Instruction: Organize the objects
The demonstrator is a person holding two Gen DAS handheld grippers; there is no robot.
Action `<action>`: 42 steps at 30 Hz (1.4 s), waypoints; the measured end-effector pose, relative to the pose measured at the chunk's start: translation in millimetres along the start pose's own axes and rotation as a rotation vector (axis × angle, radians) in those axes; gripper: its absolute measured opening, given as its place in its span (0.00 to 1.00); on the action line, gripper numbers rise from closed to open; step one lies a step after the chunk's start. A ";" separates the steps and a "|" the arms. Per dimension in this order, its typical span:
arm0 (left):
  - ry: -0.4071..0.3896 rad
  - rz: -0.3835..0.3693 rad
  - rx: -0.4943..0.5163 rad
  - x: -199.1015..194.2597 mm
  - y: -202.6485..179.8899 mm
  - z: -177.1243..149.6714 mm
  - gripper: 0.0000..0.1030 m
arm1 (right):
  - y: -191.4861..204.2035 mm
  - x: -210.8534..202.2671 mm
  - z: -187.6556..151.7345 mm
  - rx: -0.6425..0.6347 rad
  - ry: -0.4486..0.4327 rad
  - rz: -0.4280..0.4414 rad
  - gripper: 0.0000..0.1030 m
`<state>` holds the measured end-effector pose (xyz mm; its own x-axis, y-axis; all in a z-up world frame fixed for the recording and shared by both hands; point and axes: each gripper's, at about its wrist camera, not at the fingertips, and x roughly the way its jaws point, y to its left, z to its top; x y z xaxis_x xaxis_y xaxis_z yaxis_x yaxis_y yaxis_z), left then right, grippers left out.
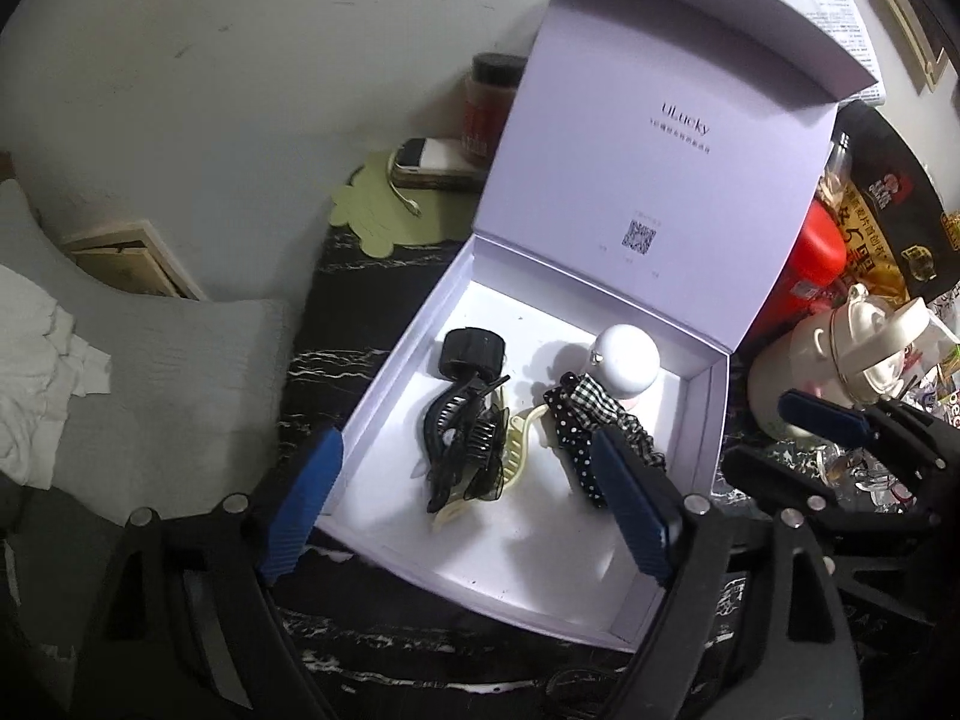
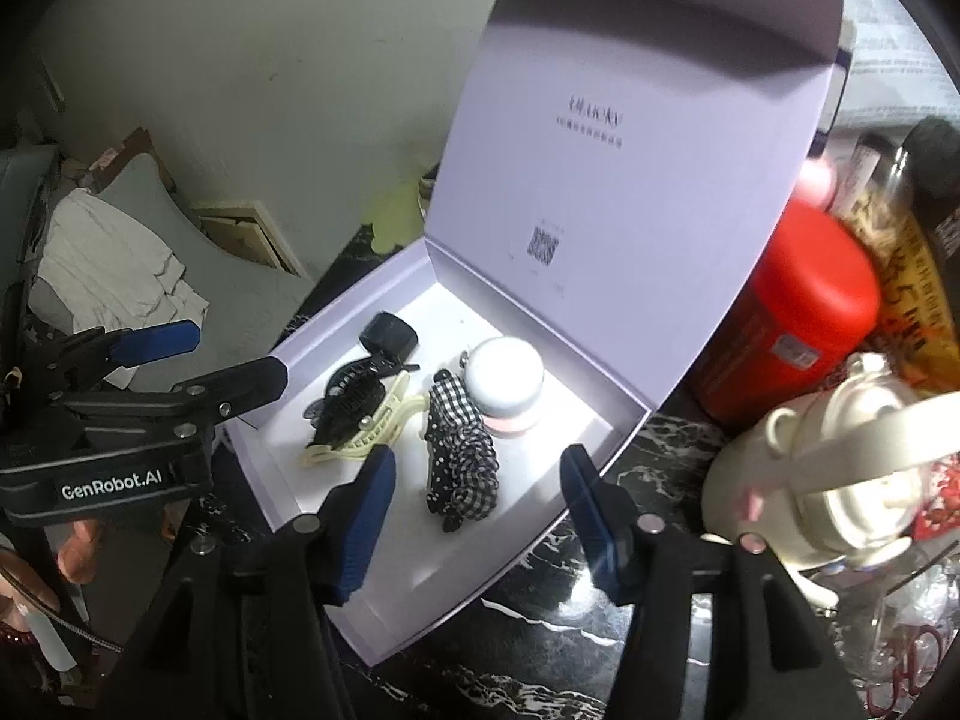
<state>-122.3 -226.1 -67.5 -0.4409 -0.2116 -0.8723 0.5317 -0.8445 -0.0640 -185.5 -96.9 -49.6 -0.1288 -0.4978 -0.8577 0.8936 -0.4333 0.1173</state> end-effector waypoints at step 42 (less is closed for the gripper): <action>-0.184 0.106 -0.002 -211.0 -48.7 -94.8 0.82 | 24.8 -213.3 -90.9 -0.001 -0.188 -0.064 0.78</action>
<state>13.4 -93.7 73.7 -0.5064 -0.3857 -0.7712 0.5839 -0.8115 0.0224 -96.8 66.8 90.7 -0.2635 -0.6007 -0.7548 0.8812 -0.4682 0.0649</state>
